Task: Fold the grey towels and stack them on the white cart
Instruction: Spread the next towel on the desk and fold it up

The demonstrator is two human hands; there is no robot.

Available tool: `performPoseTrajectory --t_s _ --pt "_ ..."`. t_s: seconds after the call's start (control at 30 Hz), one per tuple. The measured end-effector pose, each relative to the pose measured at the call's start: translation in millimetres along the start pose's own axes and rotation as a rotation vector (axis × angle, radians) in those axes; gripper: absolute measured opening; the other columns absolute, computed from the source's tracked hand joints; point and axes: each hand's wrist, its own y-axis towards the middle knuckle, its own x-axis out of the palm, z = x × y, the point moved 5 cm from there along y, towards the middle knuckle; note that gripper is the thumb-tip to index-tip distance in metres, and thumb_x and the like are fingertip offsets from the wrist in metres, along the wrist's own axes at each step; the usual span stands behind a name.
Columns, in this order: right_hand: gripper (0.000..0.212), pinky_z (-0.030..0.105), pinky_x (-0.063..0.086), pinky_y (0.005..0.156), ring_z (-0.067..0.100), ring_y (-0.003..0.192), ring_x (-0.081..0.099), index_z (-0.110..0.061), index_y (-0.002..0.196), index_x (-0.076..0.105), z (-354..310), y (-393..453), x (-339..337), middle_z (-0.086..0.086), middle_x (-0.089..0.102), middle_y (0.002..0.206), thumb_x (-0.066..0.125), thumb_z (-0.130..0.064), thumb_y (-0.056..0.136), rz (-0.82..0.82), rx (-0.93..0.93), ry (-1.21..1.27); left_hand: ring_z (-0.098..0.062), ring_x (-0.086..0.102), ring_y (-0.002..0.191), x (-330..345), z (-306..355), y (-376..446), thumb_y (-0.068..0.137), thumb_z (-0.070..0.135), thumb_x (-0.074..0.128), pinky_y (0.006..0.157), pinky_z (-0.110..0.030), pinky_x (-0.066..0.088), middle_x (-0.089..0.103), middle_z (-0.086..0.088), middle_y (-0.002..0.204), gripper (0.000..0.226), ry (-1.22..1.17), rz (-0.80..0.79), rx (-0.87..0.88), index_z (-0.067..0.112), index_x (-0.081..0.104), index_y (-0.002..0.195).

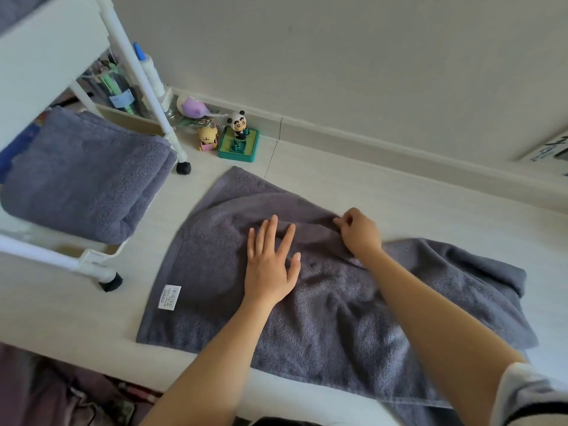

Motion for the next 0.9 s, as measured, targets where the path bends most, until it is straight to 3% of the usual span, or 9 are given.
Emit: performPoseTrajectory --t_s 0.07,0.23,0.33,0.43,0.5,0.6,0.67,0.8,0.9 --pt "0.021 0.028 0.035 0.073 0.033 0.098 0.057 -0.009 0.098 0.057 -5.4 21.2 -24.3 0.017 0.064 0.106 0.056 -0.029 0.092 0.001 0.016 0.103 -0.033 0.025 0.141 -0.4 -1.7 1.5 0.091 0.041 0.041 0.115 -0.053 0.015 0.027 -0.016 0.153 0.056 0.006 0.007 -0.004 0.022 0.040 0.144" --pt "0.016 0.029 0.036 0.071 0.032 0.093 0.057 -0.013 0.092 0.060 -29.4 65.4 -79.6 0.010 0.061 0.094 0.062 -0.028 0.088 0.111 -0.125 -0.005 -0.037 0.020 0.142 4.0 -3.2 5.0 0.091 0.048 0.035 0.114 -0.057 0.012 0.024 -0.013 0.155 0.058 0.104 -0.086 -0.051 0.027 0.034 0.146" --pt "0.021 0.034 0.033 0.089 0.032 0.113 0.047 -0.011 0.103 0.063 -42.4 63.7 -75.2 0.010 0.056 0.116 0.059 -0.027 0.090 0.184 -0.254 -0.213 -0.041 0.018 0.142 6.4 -5.8 5.5 0.091 0.053 0.030 0.114 -0.060 0.010 0.026 -0.014 0.154 0.059 0.149 -0.138 -0.100 0.029 0.035 0.145" --pt "0.034 0.039 0.023 0.102 0.029 0.124 0.037 -0.017 0.116 0.061 -49.8 25.9 -44.4 0.005 0.049 0.133 0.041 -0.035 0.095 0.220 -0.395 -0.393 -0.043 0.019 0.141 7.4 -6.7 6.3 0.090 0.055 0.030 0.112 -0.061 0.010 0.029 -0.016 0.153 0.060 0.180 -0.149 -0.115 0.029 0.038 0.144" --pt "0.055 0.043 0.022 0.107 0.029 0.129 0.036 -0.021 0.125 0.057 -45.2 -11.3 -9.3 0.005 0.047 0.140 0.020 -0.046 0.093 0.117 -0.497 -0.411 -0.043 0.019 0.140 7.5 -5.2 6.8 0.089 0.056 0.031 0.112 -0.062 0.009 0.029 -0.016 0.152 0.061 0.194 -0.164 -0.117 0.028 0.038 0.144" --pt "0.071 0.038 0.001 0.116 0.023 0.146 0.008 -0.033 0.148 0.022 0.5 -41.2 27.9 -0.001 0.015 0.158 -0.003 -0.058 0.085 -0.053 -0.417 -0.463 -0.044 0.017 0.141 7.7 -4.4 8.3 0.089 0.057 0.028 0.111 -0.064 0.008 0.027 -0.015 0.153 0.063 0.218 -0.190 -0.137 0.029 0.034 0.145" --pt "0.069 0.042 -0.003 0.117 0.025 0.146 0.000 -0.038 0.149 0.007 31.7 -37.5 27.7 -0.002 0.005 0.159 -0.002 -0.063 0.084 -0.001 -0.285 -0.471 -0.045 0.015 0.141 7.4 -5.6 8.6 0.089 0.059 0.027 0.110 -0.065 0.006 0.026 -0.015 0.154 0.064 0.225 -0.209 -0.153 0.031 0.031 0.146" --pt "0.063 0.050 -0.007 0.116 0.030 0.145 -0.011 -0.040 0.147 -0.005 41.6 -22.4 21.6 0.002 -0.009 0.159 0.007 -0.064 0.090 -0.021 -0.122 -0.481 -0.045 0.023 0.138 5.8 -2.1 4.5 0.088 0.061 0.027 0.110 -0.061 0.007 0.033 -0.016 0.150 0.065 0.211 -0.232 -0.218 0.028 0.037 0.144" --pt "0.060 0.051 -0.012 0.114 0.031 0.144 -0.014 -0.036 0.149 0.002 25.8 -33.6 24.3 0.006 -0.008 0.159 0.014 -0.057 0.094 0.018 -0.178 -0.472 -0.041 0.049 0.114 -1.1 4.3 12.8 0.083 0.053 0.039 0.099 -0.055 0.029 0.053 -0.020 0.126 0.059 0.119 -0.199 -0.245 0.016 0.058 0.125"
